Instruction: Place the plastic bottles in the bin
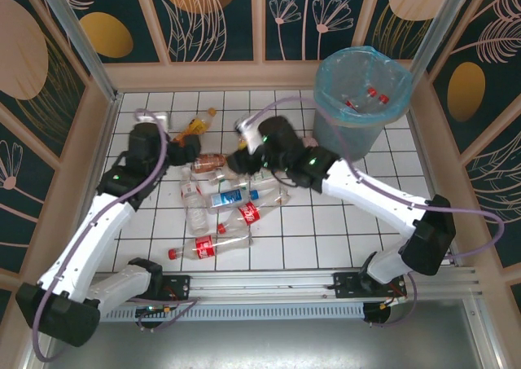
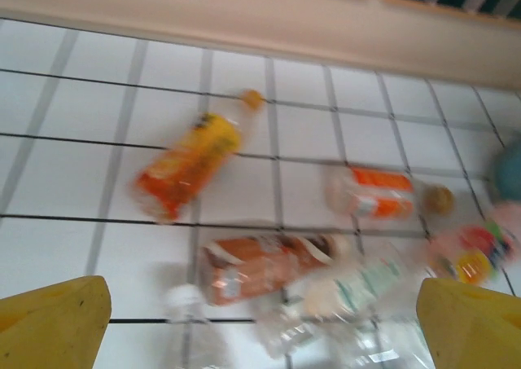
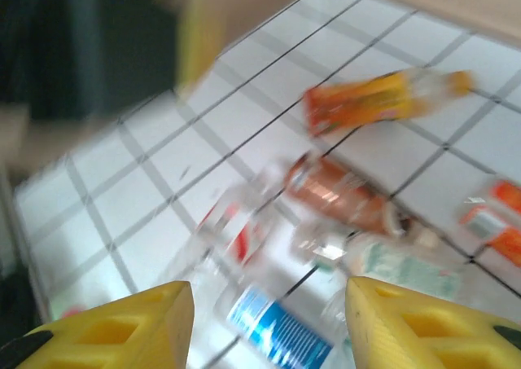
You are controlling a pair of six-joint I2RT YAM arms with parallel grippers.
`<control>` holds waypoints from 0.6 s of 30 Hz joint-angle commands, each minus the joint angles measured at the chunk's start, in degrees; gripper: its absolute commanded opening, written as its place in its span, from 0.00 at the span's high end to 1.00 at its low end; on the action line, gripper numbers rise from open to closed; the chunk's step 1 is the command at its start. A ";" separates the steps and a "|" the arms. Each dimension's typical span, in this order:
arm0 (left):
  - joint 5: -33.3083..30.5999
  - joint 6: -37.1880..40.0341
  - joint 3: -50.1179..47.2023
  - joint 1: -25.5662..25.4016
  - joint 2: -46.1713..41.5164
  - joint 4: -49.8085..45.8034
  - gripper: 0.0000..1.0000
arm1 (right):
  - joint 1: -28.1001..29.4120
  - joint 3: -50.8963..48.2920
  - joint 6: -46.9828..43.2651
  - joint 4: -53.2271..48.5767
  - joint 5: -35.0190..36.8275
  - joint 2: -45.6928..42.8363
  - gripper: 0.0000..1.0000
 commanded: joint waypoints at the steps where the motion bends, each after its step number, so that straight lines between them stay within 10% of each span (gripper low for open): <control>1: 3.04 -2.19 1.49 4.34 -0.56 -0.84 0.03 | 4.71 -1.51 -18.94 1.78 -5.19 0.84 0.47; 8: -1.81 -1.53 4.35 15.13 4.68 3.38 0.03 | 13.92 -0.53 -24.56 -1.74 -7.56 10.88 0.41; 18: 3.97 -3.92 1.08 15.72 4.13 8.12 0.04 | 19.36 6.09 -24.01 -12.43 -2.40 25.86 0.33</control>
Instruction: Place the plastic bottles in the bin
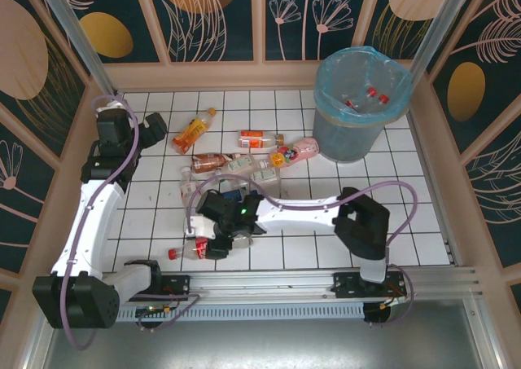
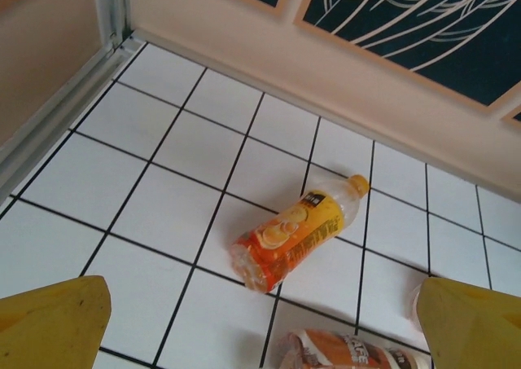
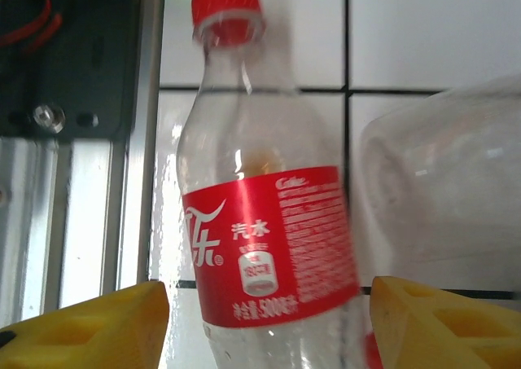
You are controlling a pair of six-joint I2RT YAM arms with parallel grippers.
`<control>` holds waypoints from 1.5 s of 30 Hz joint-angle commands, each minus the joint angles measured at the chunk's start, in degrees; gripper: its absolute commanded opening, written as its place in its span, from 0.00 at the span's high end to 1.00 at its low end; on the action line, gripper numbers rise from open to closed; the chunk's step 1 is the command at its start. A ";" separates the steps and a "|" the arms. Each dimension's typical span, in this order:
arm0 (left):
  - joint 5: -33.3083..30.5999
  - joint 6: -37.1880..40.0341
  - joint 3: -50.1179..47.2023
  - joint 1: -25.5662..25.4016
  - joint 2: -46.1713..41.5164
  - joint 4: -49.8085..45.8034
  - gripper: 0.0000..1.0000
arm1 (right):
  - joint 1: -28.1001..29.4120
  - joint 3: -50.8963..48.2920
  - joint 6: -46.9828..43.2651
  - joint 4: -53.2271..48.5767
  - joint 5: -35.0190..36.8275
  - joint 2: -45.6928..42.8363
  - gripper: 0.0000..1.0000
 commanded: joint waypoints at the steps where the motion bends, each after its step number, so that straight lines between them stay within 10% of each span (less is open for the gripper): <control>1: 1.75 -0.76 -2.27 0.14 -2.39 2.85 0.04 | 0.76 4.23 -0.57 -4.46 2.68 2.84 0.33; 28: 4.41 1.72 -6.85 0.14 -8.58 3.93 0.04 | 1.73 16.72 -1.37 -14.07 5.05 14.39 0.36; 45: 2.26 12.08 8.33 0.15 -13.97 4.27 0.06 | -5.29 16.79 10.19 -12.33 -1.93 -9.36 0.52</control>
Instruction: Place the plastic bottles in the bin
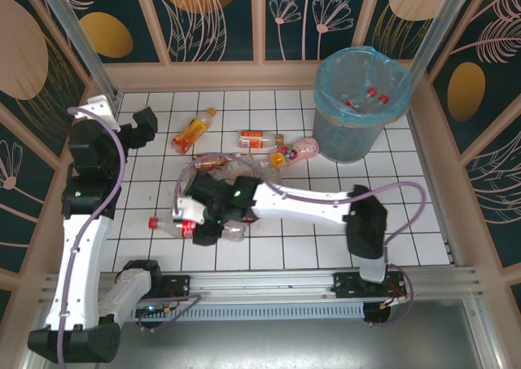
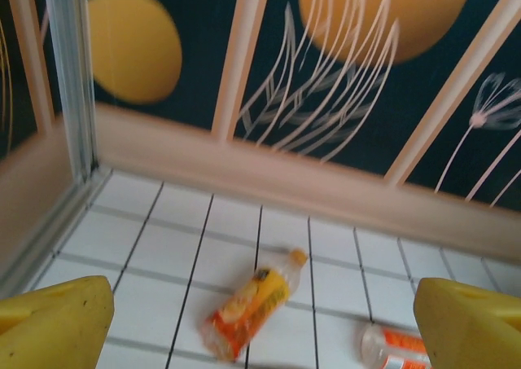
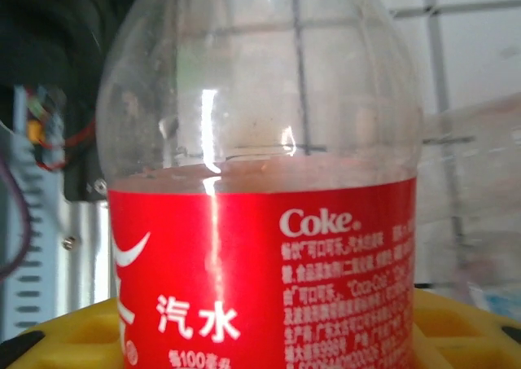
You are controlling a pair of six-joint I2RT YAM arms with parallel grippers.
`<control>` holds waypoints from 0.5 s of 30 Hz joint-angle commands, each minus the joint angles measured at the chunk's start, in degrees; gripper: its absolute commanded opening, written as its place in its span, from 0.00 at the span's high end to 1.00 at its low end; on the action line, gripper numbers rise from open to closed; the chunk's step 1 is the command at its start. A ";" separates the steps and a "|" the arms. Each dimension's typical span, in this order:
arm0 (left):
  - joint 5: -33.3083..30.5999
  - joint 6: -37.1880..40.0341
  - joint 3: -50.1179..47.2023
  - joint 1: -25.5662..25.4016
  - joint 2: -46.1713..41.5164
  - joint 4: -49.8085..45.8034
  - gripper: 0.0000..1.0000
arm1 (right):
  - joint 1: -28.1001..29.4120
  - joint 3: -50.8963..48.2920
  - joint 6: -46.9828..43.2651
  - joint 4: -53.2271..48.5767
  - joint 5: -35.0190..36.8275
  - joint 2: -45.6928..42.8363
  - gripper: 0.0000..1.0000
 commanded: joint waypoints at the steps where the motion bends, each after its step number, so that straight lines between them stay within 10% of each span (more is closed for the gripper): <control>1: -1.80 3.98 5.53 0.15 -0.74 2.17 0.06 | -4.35 0.60 5.39 2.37 -0.39 -8.10 0.53; 10: 20.78 -11.42 7.69 -0.68 5.55 16.48 0.18 | -20.28 -3.35 3.05 23.71 24.65 -24.88 0.59; 15: 17.43 -11.43 10.44 -11.82 12.32 17.38 0.19 | -31.96 -11.26 -0.25 45.38 33.97 -28.72 0.60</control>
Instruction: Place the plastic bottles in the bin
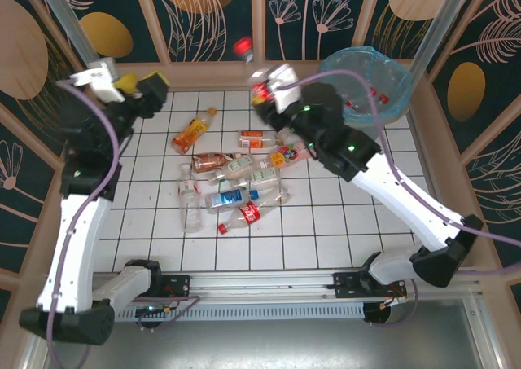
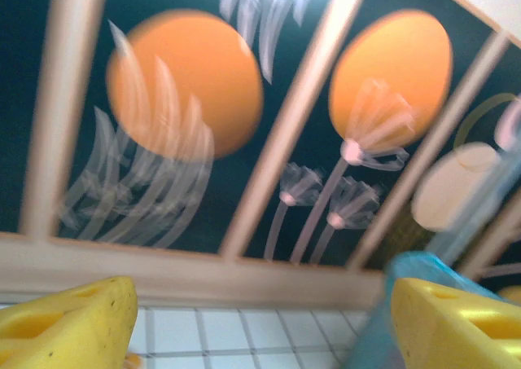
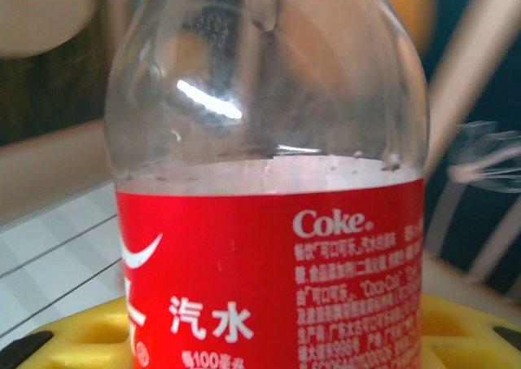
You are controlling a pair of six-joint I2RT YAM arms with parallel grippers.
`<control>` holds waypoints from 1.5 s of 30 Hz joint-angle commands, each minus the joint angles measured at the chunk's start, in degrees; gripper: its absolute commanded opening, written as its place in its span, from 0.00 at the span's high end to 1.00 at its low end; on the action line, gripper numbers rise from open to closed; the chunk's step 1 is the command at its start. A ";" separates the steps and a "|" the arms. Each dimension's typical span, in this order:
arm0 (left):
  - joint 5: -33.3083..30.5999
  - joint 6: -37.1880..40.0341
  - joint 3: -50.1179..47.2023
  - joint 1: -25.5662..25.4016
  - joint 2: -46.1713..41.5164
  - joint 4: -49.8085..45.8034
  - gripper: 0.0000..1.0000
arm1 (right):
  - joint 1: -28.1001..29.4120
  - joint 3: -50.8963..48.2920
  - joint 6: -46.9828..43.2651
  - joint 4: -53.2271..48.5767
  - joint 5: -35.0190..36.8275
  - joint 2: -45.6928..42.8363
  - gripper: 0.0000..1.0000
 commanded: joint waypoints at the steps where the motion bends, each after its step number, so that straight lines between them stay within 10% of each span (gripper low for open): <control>1: 2.72 -2.21 2.36 -6.71 3.70 3.23 0.18 | -6.05 -3.11 -2.72 18.27 11.27 0.33 0.59; 16: 0.89 -0.37 0.51 -14.43 9.38 4.38 0.17 | -23.45 -10.41 7.47 35.44 17.32 10.32 0.57; 33: -0.51 0.97 -4.01 -14.42 9.97 4.76 0.14 | -31.99 -13.81 19.55 30.87 2.56 15.66 0.50; 45: -1.51 1.28 -4.35 -14.42 10.00 4.61 0.13 | -32.31 -13.33 20.90 30.11 -0.71 12.90 0.24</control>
